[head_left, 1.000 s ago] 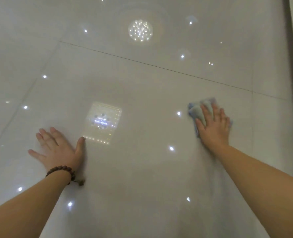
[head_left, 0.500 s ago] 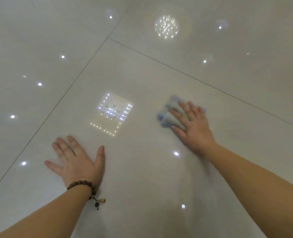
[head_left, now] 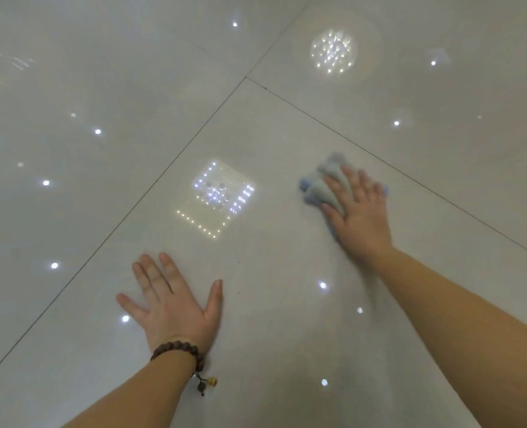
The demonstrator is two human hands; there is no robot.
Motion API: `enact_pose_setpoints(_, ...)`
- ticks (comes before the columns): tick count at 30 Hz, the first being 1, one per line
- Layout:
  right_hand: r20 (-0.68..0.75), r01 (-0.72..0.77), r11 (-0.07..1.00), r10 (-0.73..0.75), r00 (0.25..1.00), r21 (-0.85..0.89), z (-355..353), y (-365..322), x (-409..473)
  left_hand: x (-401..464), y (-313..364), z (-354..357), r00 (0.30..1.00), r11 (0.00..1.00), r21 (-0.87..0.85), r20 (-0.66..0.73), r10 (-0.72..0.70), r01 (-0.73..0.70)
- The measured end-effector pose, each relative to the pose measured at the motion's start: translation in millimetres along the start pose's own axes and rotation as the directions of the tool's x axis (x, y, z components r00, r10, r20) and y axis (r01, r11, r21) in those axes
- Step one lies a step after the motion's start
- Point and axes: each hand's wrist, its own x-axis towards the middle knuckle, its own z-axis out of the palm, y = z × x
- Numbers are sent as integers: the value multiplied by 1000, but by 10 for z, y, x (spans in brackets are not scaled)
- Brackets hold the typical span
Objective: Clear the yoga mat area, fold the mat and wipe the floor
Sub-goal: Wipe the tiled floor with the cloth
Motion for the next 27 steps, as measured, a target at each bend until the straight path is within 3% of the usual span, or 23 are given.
enact_pose_setpoints(1,-17,-254,967,254,967,-5,-90,275,54,5,3,0,1000,1000,9,3,0,0)
enact_pose_setpoints(3,-38,-683,726,687,726,76,-214,371,230,12,5,0,1000,1000,10,9,-6,6)
enact_pose_setpoints(4,-29,-789,604,796,605,114,-223,168,347,16,7,1,1000,1000,6,7,-6,6)
enact_pose_setpoints(5,-34,-808,578,815,578,109,-166,-155,440,17,9,5,1000,1000,1,7,-5,5)
enact_pose_setpoints(6,-40,-739,667,745,666,97,-43,-537,496,17,7,6,1000,1000,-1,8,-5,5)
enact_pose_setpoints(7,-47,-574,813,580,813,101,122,-968,499,17,7,11,1000,1000,-2,7,-1,1)
enact_pose_setpoints(8,-33,-309,944,315,949,113,293,-1435,459,20,7,13,1000,1000,-4,5,2,-2)
enact_pose_setpoints(9,-12,11,994,-10,1000,109,422,-1860,373,22,8,13,1000,1000,-10,5,3,-3)
enact_pose_setpoints(10,42,305,946,-311,949,114,482,-2156,299,21,12,13,1000,1000,-16,9,5,-4)
enact_pose_setpoints(11,88,520,842,-534,841,143,492,-2281,312,21,11,11,1000,1000,-18,10,4,-4)
enact_pose_setpoints(12,132,649,741,-670,731,171,459,-2251,441,25,10,9,1000,1000,-15,8,3,-3)
enact_pose_setpoints(13,144,692,702,-712,687,168,413,-2109,641,25,10,8,1000,1000,-12,10,3,-3)
enact_pose_setpoints(14,143,659,737,-676,723,148,371,-1888,855,23,11,6,1000,1000,-12,14,4,-4)
enact_pose_setpoints(15,129,550,826,-563,817,125,352,-1613,1084,24,7,8,1000,1000,-16,15,8,-8)
enact_pose_setpoints(17,69,176,983,-180,981,52,267,-1036,1513,27,-3,10,1000,999,-32,3,15,-14)
enact_pose_setpoints(18,56,-13,999,11,998,32,212,-836,1668,27,-4,7,1000,999,-45,1,14,-14)
enact_pose_setpoints(20,80,-318,948,315,946,26,106,-736,1866,28,-1,4,1000,998,-61,0,9,-9)
enact_pose_setpoints(22,85,-451,892,448,890,32,108,-1044,1905,25,0,10,1000,998,-62,-2,7,-7)
enact_pose_setpoints(24,88,-327,944,323,942,47,269,-1592,1733,20,0,11,1000,999,-53,4,8,-8)
enact_pose_setpoints(26,69,49,993,-57,996,111,478,-2230,1294,24,2,20,1000,999,-39,11,5,-5)
enact_pose_setpoints(27,53,270,954,-279,959,129,550,-2496,1030,24,3,23,1000,999,-38,13,4,-3)
